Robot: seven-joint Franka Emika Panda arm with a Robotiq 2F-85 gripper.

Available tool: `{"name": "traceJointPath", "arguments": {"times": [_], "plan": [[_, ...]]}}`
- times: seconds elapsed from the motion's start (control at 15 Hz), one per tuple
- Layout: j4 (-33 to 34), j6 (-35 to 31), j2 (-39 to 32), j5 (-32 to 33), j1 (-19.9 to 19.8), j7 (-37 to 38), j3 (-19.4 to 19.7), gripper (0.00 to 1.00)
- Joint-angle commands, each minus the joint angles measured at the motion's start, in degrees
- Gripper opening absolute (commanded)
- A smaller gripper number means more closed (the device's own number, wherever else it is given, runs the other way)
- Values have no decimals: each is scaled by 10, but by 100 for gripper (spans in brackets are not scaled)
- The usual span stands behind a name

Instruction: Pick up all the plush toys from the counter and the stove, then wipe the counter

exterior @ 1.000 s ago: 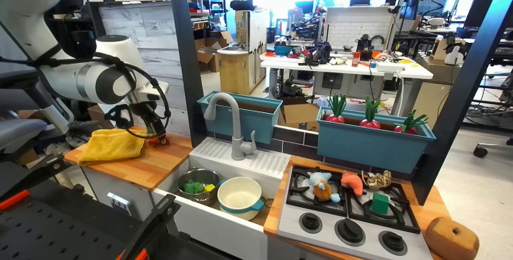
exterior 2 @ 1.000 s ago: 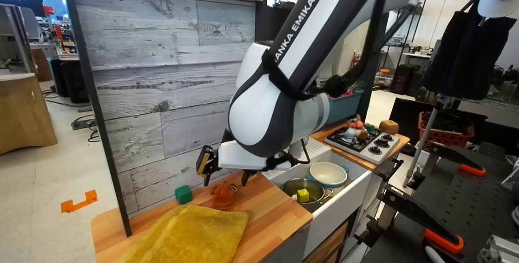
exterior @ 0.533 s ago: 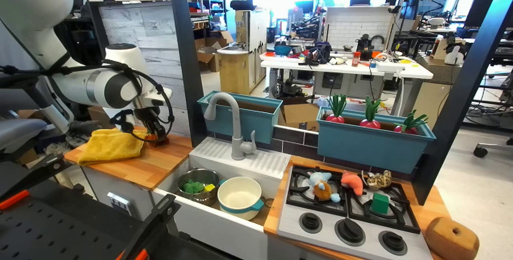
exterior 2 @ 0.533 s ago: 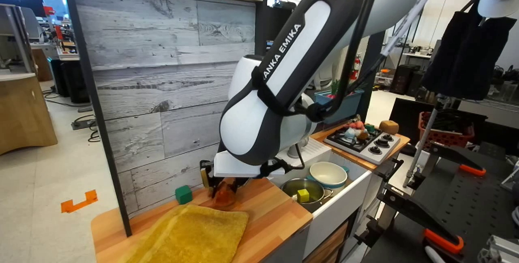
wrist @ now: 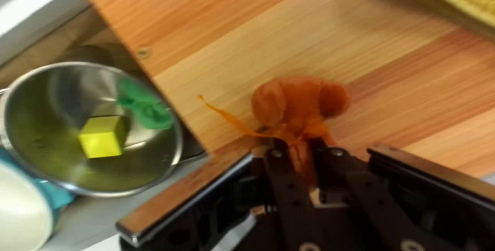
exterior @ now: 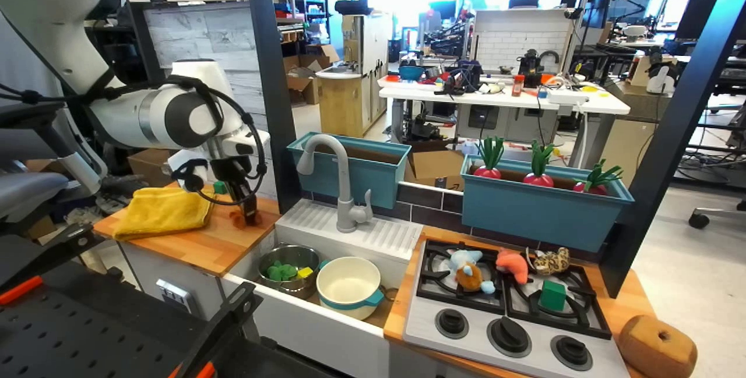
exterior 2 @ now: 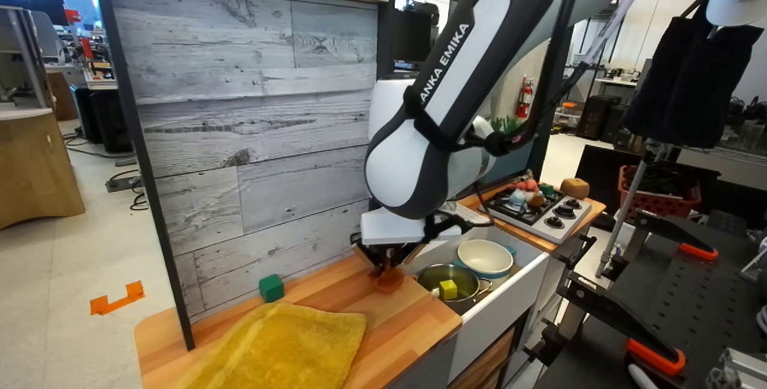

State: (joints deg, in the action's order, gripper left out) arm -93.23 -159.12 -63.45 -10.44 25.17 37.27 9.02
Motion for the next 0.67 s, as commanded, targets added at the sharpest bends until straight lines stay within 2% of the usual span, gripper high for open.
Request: {"name": "traceJointPath", "arguments": {"times": [0.0,0.07,0.2,0.27,0.33,0.6], "plan": [[-111,1,73,27,30,50,73,4],[-119,-4,74,34,32,61,88,4],[-133,-17,82,41,22,65,86,7],[-140,-30,86,41,21,63,83,40],[-147,-32,92,41,21,60,79,42],[-176,-36,115,55,49,61,85,70]]}}
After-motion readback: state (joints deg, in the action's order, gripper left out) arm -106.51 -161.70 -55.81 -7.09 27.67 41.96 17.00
